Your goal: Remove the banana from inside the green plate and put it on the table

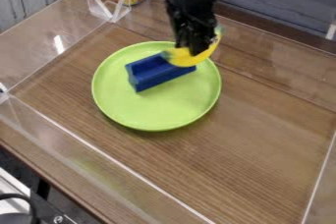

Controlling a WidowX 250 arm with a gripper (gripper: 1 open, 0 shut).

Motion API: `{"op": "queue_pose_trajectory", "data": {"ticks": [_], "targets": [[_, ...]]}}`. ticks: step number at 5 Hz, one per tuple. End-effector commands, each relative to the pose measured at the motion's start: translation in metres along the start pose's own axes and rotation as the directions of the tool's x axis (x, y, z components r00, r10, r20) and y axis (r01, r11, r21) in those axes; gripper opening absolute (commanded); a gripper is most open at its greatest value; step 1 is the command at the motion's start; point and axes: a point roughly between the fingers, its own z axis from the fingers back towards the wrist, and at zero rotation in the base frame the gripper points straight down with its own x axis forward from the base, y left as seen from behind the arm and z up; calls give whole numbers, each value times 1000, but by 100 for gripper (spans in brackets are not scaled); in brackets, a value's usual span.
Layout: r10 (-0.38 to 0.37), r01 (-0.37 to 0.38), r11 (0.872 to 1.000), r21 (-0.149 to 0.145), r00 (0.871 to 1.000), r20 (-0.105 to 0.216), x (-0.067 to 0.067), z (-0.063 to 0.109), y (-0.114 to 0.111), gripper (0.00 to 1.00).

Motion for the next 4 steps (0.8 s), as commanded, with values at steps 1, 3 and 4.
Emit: {"op": "queue_pose_trajectory", "data": {"ticks": [1, 3, 4], "targets": [[-20, 17, 999, 45, 998, 63, 14, 27, 2, 0], [-86, 86, 996, -1, 995, 59, 7, 33, -34, 0], [-92, 93, 996, -15, 994, 60, -5, 30, -50, 0]]}}
